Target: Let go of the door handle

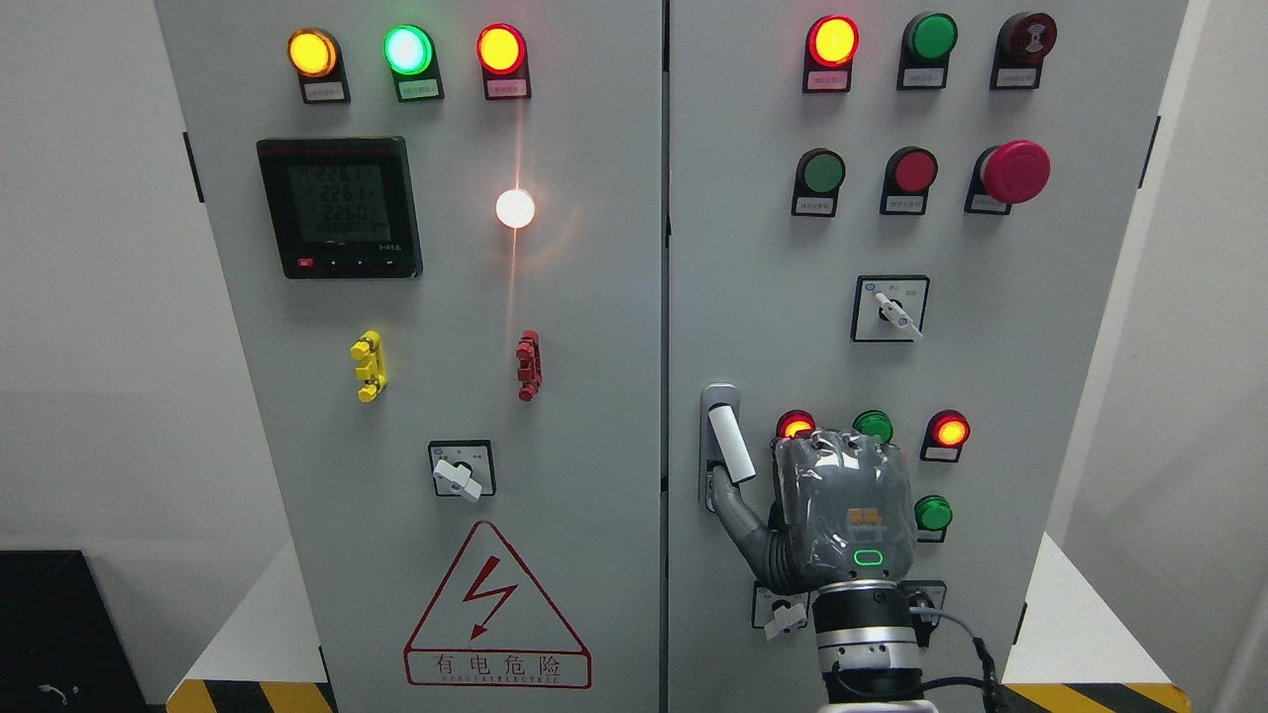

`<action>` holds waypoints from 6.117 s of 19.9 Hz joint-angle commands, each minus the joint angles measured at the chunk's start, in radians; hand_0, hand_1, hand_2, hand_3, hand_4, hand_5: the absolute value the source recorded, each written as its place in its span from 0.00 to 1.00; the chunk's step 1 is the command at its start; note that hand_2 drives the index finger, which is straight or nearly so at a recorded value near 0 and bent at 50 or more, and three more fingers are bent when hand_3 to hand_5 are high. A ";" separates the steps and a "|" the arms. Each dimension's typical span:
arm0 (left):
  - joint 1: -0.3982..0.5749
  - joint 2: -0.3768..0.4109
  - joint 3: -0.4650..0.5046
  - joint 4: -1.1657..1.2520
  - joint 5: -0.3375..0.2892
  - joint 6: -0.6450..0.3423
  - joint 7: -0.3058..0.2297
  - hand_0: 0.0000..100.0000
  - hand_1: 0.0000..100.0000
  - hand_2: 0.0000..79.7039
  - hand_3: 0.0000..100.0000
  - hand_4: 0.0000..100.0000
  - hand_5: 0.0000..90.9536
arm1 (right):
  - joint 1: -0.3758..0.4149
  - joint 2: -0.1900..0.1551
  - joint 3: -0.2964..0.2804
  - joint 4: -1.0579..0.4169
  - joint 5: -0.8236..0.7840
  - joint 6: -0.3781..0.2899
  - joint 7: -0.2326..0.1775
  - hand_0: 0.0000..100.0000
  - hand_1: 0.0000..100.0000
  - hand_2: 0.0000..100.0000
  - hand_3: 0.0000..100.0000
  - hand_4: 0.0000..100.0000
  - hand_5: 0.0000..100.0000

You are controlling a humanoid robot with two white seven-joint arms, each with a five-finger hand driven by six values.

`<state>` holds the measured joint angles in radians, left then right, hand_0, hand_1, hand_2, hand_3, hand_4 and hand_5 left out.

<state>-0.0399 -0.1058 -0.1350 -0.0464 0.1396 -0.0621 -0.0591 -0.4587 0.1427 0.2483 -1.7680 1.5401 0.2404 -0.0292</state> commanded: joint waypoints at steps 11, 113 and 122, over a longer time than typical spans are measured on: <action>0.000 0.000 0.000 0.000 0.000 -0.001 -0.001 0.12 0.56 0.00 0.00 0.00 0.00 | 0.000 0.001 -0.003 -0.008 0.000 -0.001 0.000 0.46 0.33 1.00 1.00 1.00 1.00; 0.000 0.000 0.000 -0.001 0.000 -0.001 -0.001 0.12 0.56 0.00 0.00 0.00 0.00 | -0.006 0.000 -0.038 -0.038 0.002 -0.004 -0.003 0.50 0.35 1.00 1.00 1.00 1.00; 0.000 0.000 0.000 0.000 0.000 -0.001 -0.001 0.12 0.56 0.00 0.00 0.00 0.00 | -0.008 -0.002 -0.050 -0.045 0.002 -0.007 -0.003 0.50 0.35 1.00 1.00 1.00 1.00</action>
<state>-0.0399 -0.1058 -0.1350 -0.0467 0.1396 -0.0621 -0.0591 -0.4652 0.1421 0.2066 -1.8080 1.5417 0.2358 -0.0319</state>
